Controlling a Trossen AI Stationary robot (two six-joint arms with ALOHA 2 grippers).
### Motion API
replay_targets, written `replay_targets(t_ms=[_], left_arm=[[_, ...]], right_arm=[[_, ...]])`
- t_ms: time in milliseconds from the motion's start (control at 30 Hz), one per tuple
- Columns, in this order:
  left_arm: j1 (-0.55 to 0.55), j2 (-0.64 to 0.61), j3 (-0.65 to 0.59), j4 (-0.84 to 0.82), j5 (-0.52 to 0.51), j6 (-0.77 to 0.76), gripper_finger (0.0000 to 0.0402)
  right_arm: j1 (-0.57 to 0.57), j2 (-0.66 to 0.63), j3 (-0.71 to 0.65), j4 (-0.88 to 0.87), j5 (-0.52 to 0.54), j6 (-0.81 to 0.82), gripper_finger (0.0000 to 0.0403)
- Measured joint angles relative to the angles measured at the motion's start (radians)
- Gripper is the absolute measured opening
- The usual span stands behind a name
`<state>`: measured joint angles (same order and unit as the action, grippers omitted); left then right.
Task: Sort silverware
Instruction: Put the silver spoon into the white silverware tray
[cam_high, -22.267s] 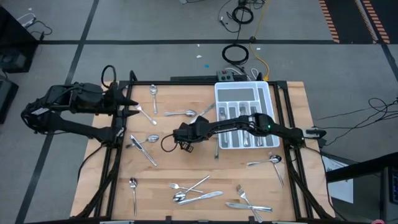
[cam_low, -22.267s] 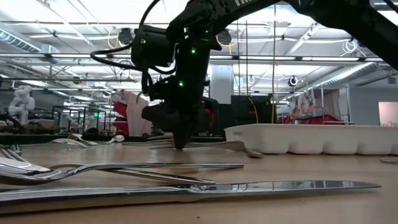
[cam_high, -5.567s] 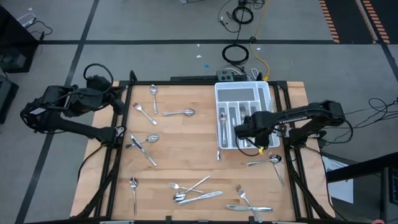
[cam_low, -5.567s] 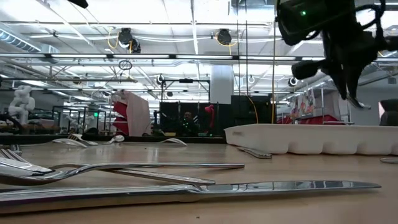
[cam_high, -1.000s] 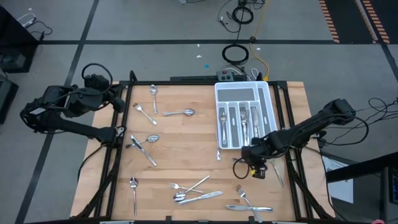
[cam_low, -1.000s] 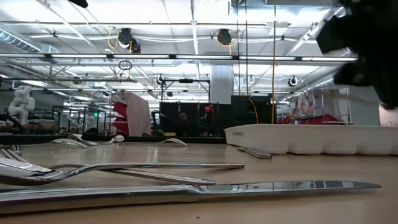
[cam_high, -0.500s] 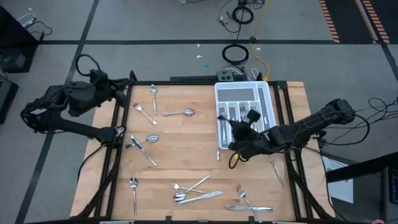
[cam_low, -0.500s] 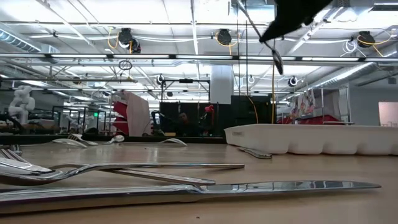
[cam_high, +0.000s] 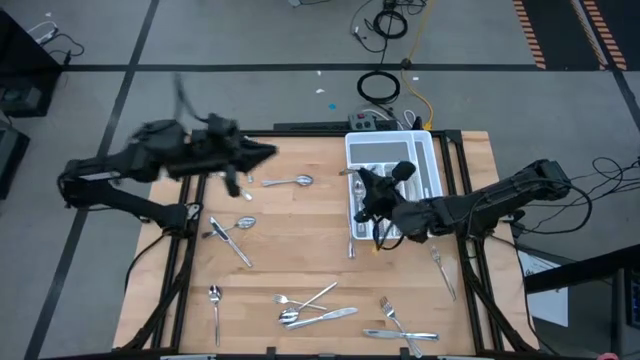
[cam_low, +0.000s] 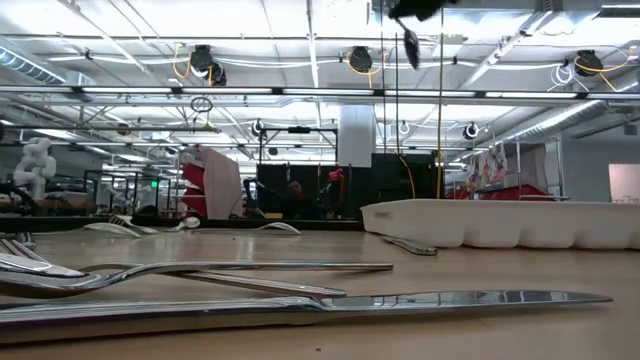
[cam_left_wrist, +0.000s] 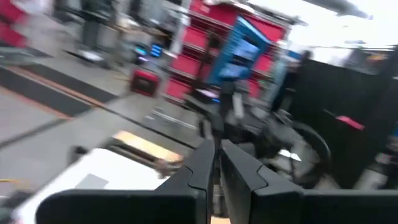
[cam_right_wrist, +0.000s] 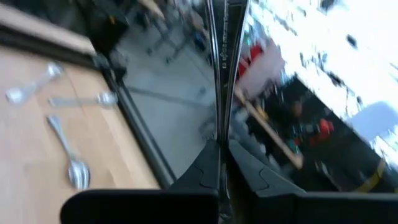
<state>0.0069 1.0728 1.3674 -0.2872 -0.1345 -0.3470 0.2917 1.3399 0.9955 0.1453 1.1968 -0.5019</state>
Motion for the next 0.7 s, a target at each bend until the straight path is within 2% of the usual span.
replay_targets(t_ms=[133,267,400,467,567,700], left_arm=[[0.026,0.113,0.000,0.119,0.159,-0.079,0.0032],[0.063,0.181,-0.001,0.206,0.261,-0.142,0.0032],[0.111,0.227,-0.001,0.440,0.379,-0.218,0.0032],[0.138,0.264,0.000,0.583,0.460,-0.306,0.0032],[0.174,0.324,0.000,0.745,0.578,-0.478,0.0032],[0.188,0.403,0.000,0.954,0.655,-0.684,0.0032]], right_arm=[[-0.023,0.000,0.000,0.306,-0.139,-0.263,0.0000],[-0.035,0.000,0.000,0.555,-0.183,-0.519,0.0000],[-0.038,0.000,0.000,0.759,-0.308,-0.679,0.0000],[-0.045,0.000,0.000,0.827,-0.366,-0.730,0.0000],[-0.056,0.000,0.000,0.906,-0.394,-0.820,0.0000],[-0.057,0.000,0.000,1.015,-0.477,-0.934,0.0000]])
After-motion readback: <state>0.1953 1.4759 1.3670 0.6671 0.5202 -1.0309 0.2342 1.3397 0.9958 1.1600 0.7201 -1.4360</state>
